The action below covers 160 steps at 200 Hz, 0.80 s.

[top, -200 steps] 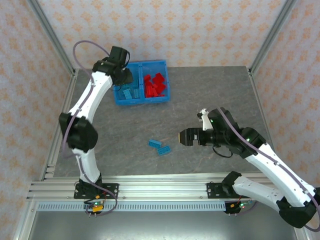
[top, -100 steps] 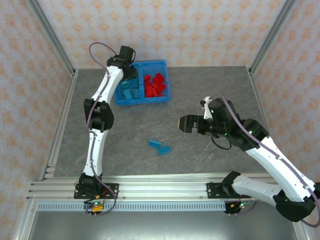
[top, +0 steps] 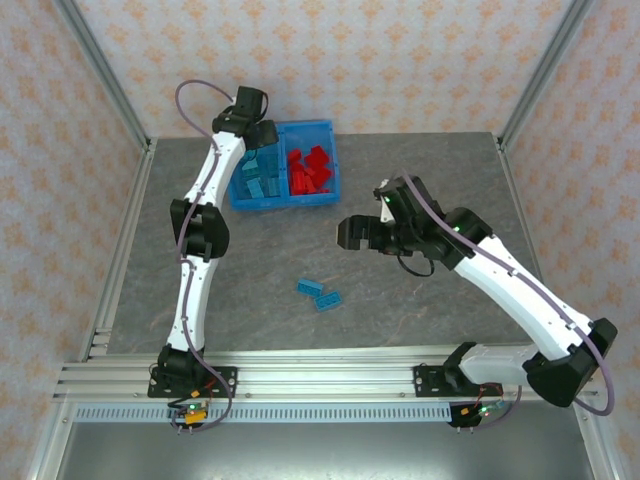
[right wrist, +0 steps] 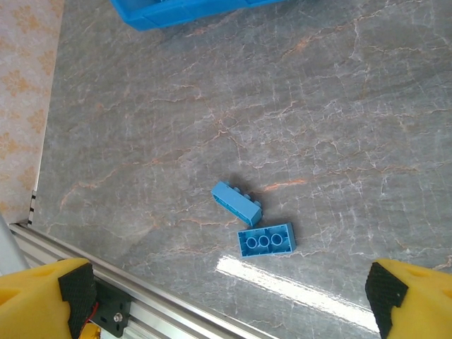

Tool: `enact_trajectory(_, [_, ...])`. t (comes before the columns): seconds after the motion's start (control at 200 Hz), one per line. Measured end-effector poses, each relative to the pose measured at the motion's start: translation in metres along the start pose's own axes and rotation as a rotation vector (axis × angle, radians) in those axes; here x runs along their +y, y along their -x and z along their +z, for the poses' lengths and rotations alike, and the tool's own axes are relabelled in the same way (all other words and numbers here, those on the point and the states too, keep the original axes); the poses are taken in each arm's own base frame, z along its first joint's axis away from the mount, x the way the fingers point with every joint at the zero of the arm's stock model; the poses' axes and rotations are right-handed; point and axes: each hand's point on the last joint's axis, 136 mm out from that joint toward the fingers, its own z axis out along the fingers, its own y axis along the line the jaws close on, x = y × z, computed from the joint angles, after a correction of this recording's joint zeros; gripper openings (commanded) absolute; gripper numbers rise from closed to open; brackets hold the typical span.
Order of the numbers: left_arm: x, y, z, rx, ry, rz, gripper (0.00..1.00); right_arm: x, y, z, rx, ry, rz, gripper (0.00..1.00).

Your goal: Sort the legos into containers by color

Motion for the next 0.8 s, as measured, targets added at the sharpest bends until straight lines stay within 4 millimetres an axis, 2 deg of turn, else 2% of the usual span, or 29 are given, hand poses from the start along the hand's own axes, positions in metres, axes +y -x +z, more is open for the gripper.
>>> enact_trajectory(0.1, [-0.005, 0.006, -0.022, 0.001, -0.028, 0.021, 0.73, 0.000, 0.001, 0.005, 0.006, -0.006, 0.001, 0.98])
enact_trajectory(0.18, [-0.013, 0.017, -0.059, -0.015, -0.065, 0.058, 0.76, -0.003, 0.001, 0.009, 0.011, -0.021, 0.003, 0.98])
enact_trajectory(0.235, [-0.018, 0.025, -0.096, -0.043, -0.092, 0.091, 0.79, -0.006, 0.002, 0.014, 0.015, -0.041, 0.006, 0.97])
enact_trajectory(0.295, [-0.026, 0.029, -0.145, -0.078, -0.125, 0.153, 0.81, -0.011, 0.002, 0.021, 0.021, -0.070, 0.016, 0.97])
enact_trajectory(0.39, [-0.045, 0.019, -0.237, -0.162, -0.205, 0.301, 0.88, -0.017, 0.001, 0.030, 0.032, -0.104, 0.036, 0.96])
enact_trajectory(0.48, [-0.064, -0.014, -0.326, -0.254, -0.314, 0.488, 0.99, -0.023, -0.005, 0.036, 0.048, -0.117, 0.051, 0.96])
enact_trajectory(0.546, [-0.069, -0.049, -0.373, -0.299, -0.407, 0.627, 1.00, -0.028, -0.013, 0.043, 0.069, -0.126, 0.063, 0.96])
enact_trajectory(0.581, [-0.065, -0.068, -0.391, -0.310, -0.443, 0.694, 1.00, -0.032, -0.017, 0.046, 0.082, -0.131, 0.070, 0.95])
enact_trajectory(0.686, [-0.046, -0.124, -0.420, -0.314, -0.515, 0.868, 1.00, -0.035, -0.030, 0.057, 0.117, -0.125, 0.077, 0.95])
enact_trajectory(0.801, [-0.021, -0.184, -0.430, -0.247, -0.584, 1.000, 1.00, -0.026, -0.044, 0.072, 0.165, -0.093, 0.024, 0.95])
